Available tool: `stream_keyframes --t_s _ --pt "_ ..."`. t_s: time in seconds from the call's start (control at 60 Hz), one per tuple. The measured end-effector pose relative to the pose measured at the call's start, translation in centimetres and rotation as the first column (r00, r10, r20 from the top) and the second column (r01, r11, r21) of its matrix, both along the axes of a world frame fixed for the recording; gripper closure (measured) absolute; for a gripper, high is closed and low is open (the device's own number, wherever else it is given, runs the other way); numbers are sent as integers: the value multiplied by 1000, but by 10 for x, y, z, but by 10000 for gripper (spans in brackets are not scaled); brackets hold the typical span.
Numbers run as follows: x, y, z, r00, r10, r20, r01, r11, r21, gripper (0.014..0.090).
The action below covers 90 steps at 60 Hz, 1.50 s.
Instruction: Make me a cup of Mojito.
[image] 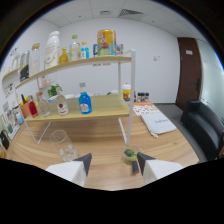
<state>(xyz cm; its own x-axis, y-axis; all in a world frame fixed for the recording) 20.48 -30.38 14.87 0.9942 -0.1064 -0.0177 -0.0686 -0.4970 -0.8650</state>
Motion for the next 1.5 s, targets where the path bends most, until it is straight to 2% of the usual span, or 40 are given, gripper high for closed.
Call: stream_keyframes --t_s 0.133,0.3,0.483,0.65,0.85,1.0,1.117,1.2,1.317,1.433,1.5 --pt "-55 -19 7 999 36 6 -36 999 19 196" --pt "-105 -37 -7 997 76 10 -76 997 -1 187" --pt "-135 -33 -10 997 80 -15 -80 997 -6 187" --pt "-151 7 29 994 111 9 -112 991 70 189" --pt "-165 81 72 990 140 5 -139 981 136 207" --pt "-170 135 79 990 141 2 -140 980 140 208" --pt "-173 164 67 989 146 -4 -145 984 103 243" --pt "-172 179 54 990 140 0 -140 988 71 306" --pt "-168 189 41 993 120 7 -120 992 46 520" --pt "-164 191 35 994 105 10 -105 994 40 688" --pt "-162 190 35 995 96 17 -97 994 49 689"
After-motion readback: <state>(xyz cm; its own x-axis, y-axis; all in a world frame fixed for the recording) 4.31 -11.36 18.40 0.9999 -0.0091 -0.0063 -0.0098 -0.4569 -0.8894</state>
